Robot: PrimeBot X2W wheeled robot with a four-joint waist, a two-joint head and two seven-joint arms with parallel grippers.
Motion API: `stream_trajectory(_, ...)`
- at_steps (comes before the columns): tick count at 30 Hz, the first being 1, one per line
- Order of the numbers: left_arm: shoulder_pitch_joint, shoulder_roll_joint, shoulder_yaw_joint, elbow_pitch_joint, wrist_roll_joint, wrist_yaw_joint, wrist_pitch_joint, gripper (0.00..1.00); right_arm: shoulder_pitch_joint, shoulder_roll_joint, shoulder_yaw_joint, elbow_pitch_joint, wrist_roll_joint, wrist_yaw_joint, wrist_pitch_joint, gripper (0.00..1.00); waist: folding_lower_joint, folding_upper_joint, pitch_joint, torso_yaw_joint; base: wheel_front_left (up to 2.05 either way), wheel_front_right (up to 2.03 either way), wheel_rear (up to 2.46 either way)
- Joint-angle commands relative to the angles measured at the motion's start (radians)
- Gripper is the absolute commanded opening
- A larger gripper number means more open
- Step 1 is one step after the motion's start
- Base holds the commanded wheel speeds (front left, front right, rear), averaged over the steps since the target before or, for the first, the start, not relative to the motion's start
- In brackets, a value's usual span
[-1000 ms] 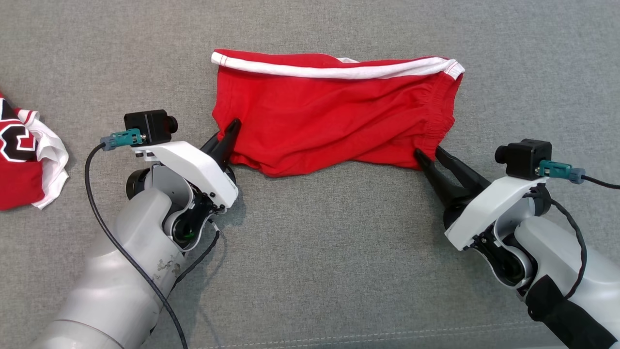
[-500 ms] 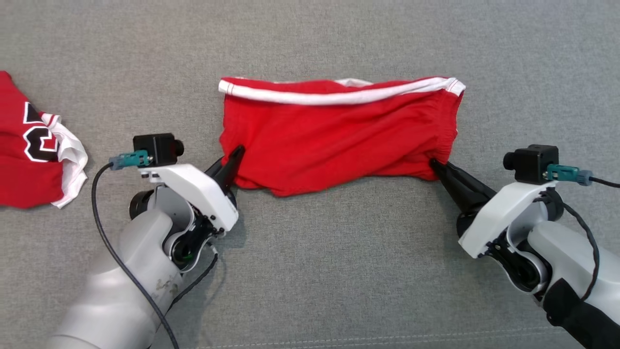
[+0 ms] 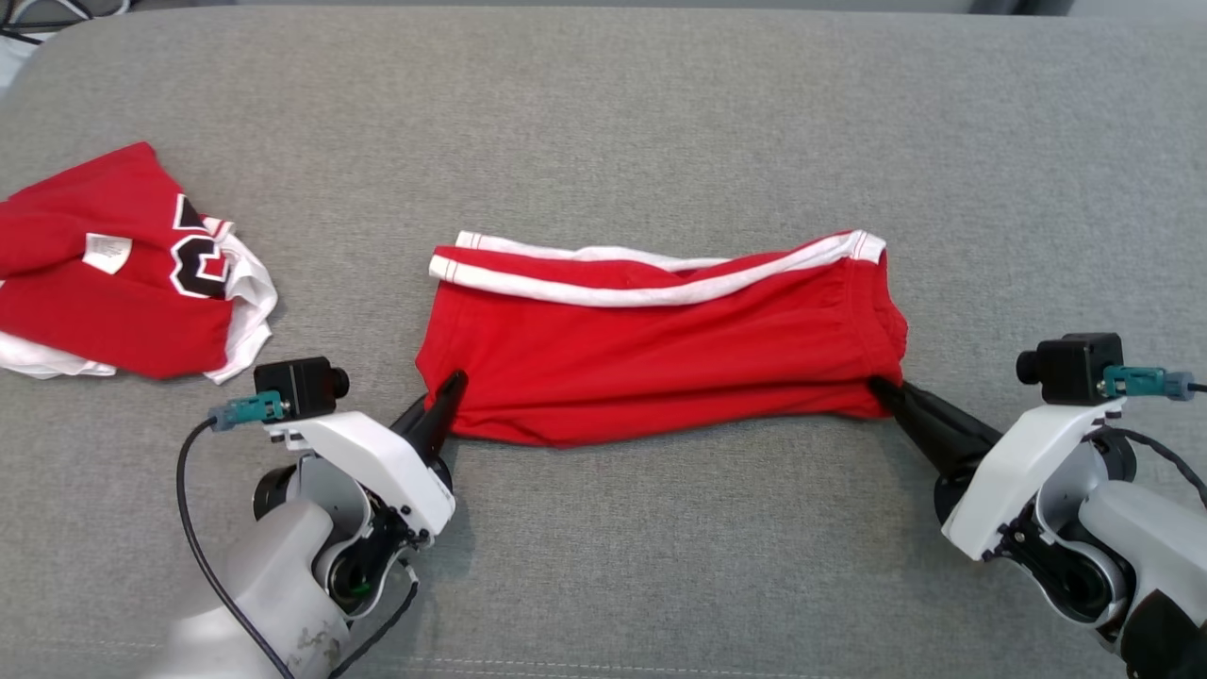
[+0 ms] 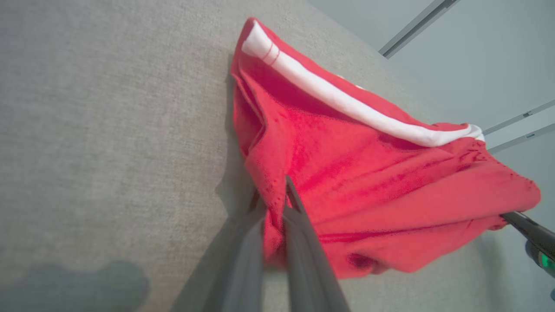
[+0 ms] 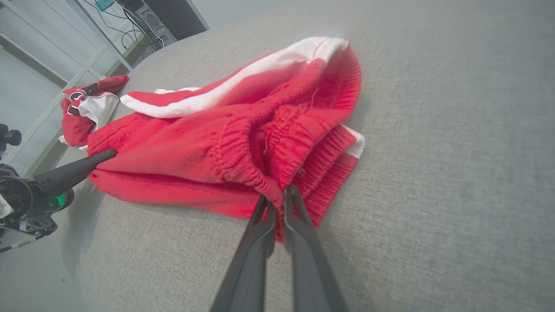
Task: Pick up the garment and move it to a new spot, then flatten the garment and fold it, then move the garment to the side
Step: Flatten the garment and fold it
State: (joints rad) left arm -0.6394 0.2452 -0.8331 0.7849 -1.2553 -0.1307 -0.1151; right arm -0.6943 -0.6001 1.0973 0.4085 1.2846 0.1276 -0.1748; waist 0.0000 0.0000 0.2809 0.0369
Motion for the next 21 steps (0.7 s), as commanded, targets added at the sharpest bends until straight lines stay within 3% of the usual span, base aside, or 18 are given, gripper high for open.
stream_trajectory(1, 0.002, 0.037, 0.022, -0.019, -0.011, 0.000, -0.013, 0.00, 0.038, -0.034, 0.010, -0.023, 0.017, 0.003, 0.005, 0.00, 0.0000, 0.0000, -0.014, 0.017, 0.00, 0.00, 0.00)
stream_trajectory(12, 0.025, 0.046, -0.008, -0.045, -0.007, 0.000, -0.021, 0.00, 0.062, -0.074, 0.049, -0.067, 0.069, 0.003, 0.037, 0.00, 0.0000, 0.0000, -0.031, 0.031, 0.00, 0.00, 0.00)
stream_trajectory(13, 0.022, 0.047, -0.015, -0.046, 0.000, 0.000, -0.021, 0.20, 0.061, -0.074, 0.050, -0.061, 0.070, 0.003, 0.038, 0.42, 0.0000, 0.0000, -0.029, 0.030, 0.00, 0.00, 0.00)
stream_trajectory(14, 0.018, 0.049, -0.021, -0.047, 0.008, 0.000, -0.026, 0.54, 0.058, -0.074, 0.050, -0.056, 0.069, 0.003, 0.036, 1.00, 0.0000, 0.0000, -0.027, 0.028, 0.00, 0.00, 0.00)
stream_trajectory(15, 0.016, 0.050, -0.025, -0.047, 0.014, 0.000, -0.030, 1.00, 0.057, -0.073, 0.047, -0.050, 0.071, 0.003, 0.030, 1.00, 0.0000, 0.0000, -0.026, 0.027, 0.00, 0.00, 0.00)
stream_trajectory(21, 0.007, 0.051, -0.025, -0.022, 0.054, 0.011, -0.097, 1.00, 0.073, -0.087, 0.016, -0.033, 0.097, 0.003, -0.019, 1.00, 0.0000, 0.0000, -0.042, 0.026, 0.00, 0.00, 0.00)
